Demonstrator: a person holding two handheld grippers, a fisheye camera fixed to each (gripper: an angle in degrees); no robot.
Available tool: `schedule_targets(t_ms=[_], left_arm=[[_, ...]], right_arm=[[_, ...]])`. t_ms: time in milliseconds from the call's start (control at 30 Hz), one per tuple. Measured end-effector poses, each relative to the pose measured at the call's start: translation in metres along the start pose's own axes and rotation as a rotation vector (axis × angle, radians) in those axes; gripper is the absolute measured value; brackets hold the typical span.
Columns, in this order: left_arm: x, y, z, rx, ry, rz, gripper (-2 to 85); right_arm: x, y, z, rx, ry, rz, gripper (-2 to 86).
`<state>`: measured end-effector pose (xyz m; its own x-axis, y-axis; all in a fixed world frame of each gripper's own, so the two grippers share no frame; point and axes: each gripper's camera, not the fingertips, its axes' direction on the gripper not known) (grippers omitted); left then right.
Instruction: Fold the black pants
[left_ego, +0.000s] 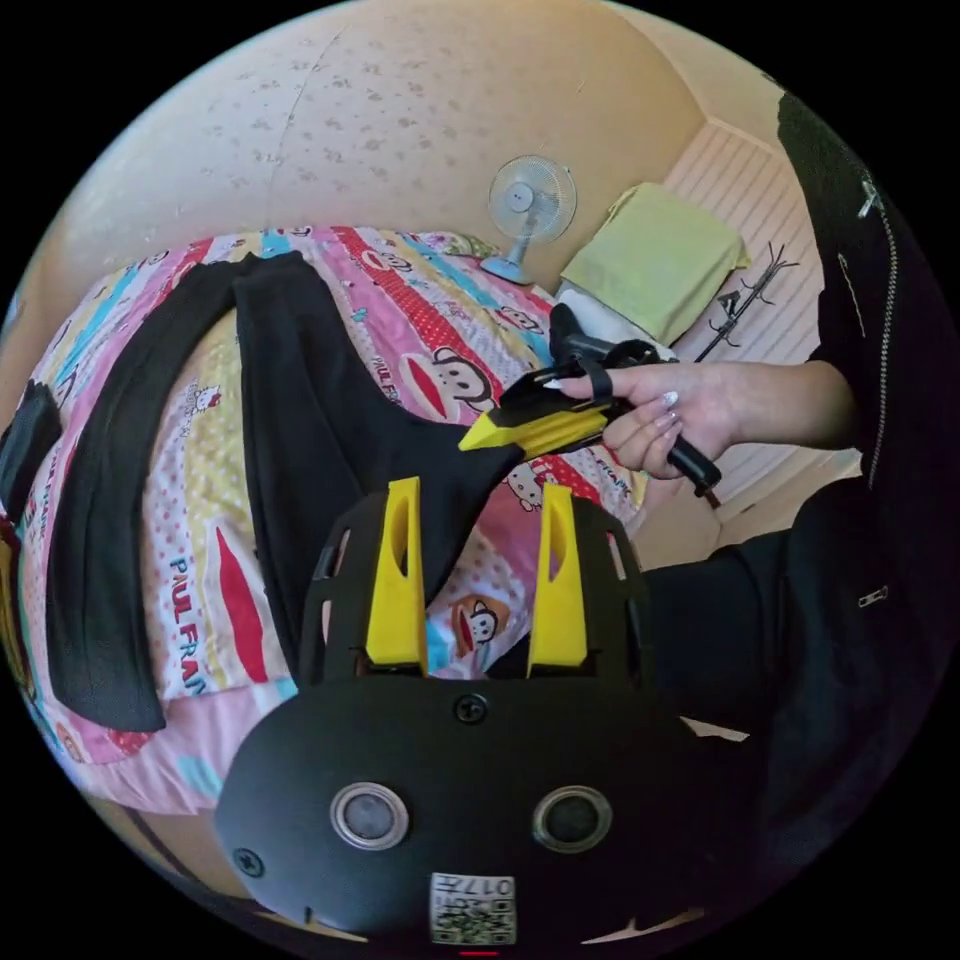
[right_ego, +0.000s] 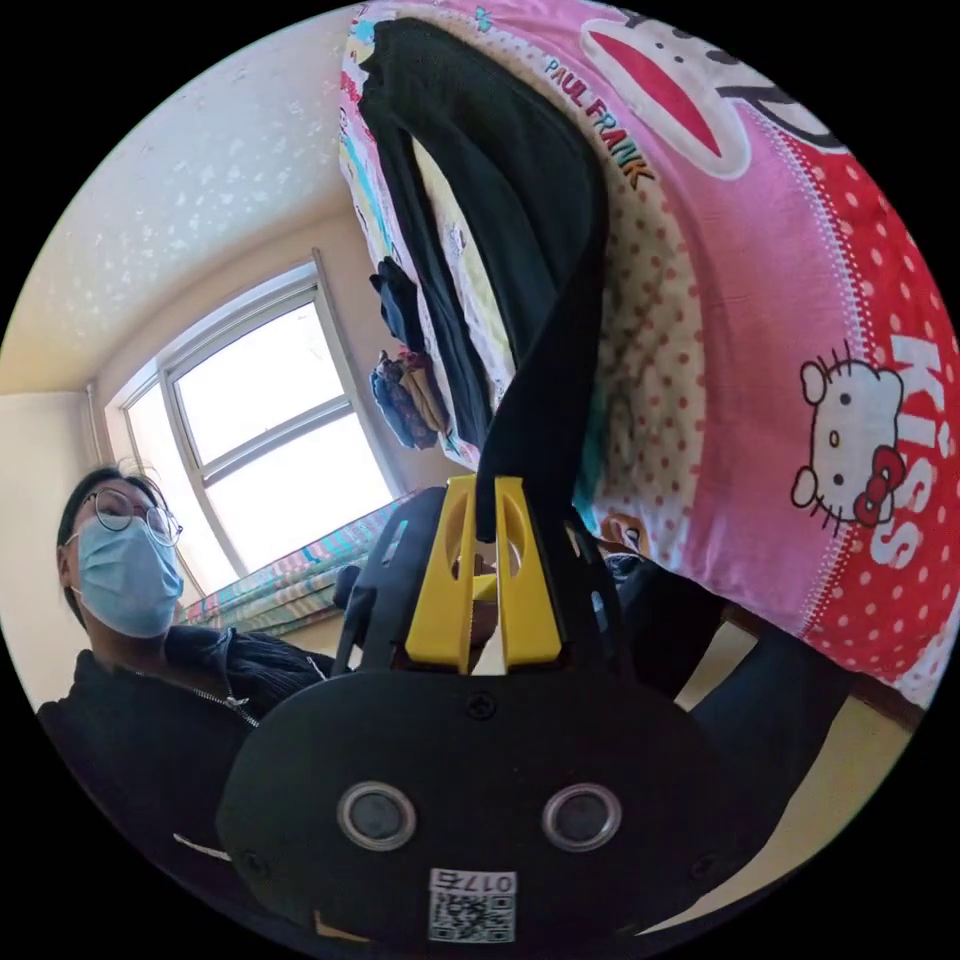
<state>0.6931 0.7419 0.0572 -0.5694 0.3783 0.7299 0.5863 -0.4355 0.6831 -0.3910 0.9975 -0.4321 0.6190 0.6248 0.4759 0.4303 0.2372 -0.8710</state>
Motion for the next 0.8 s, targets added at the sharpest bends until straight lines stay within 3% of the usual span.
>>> schedule_targets(t_ms=[100,233,367,433,500,700,800], left_arm=[[0.017,-0.005,0.016,-0.011,-0.165,-0.073,11.8],[0.025,0.002,0.014,0.046,-0.254,-0.169,2.0],[0.011,0.019,-0.008,0.139,-0.161,-0.270,0.5],[-0.004,0.031,-0.024,0.176,-0.096,-0.329,0.2],[-0.013,0.040,-0.039,0.199,-0.069,-0.349,0.1],[-0.036,0.062,-0.079,0.241,-0.001,-0.388,-0.1],[-0.052,0.076,-0.092,0.266,0.047,-0.393,-0.1]], right_arm=[[-0.023,-0.007,0.006,-0.072,0.004,-0.029,3.2],[-0.037,-0.009,0.005,-0.160,0.046,-0.100,4.2],[-0.050,-0.030,-0.027,-0.267,-0.095,-0.277,6.1],[-0.063,-0.054,-0.064,-0.146,0.006,-0.317,7.1],[-0.092,-0.103,-0.106,0.062,0.239,-0.397,9.7],[-0.139,-0.290,-0.120,0.339,0.574,-0.563,12.8],[-0.125,-0.364,-0.125,0.432,0.589,-0.485,13.5]])
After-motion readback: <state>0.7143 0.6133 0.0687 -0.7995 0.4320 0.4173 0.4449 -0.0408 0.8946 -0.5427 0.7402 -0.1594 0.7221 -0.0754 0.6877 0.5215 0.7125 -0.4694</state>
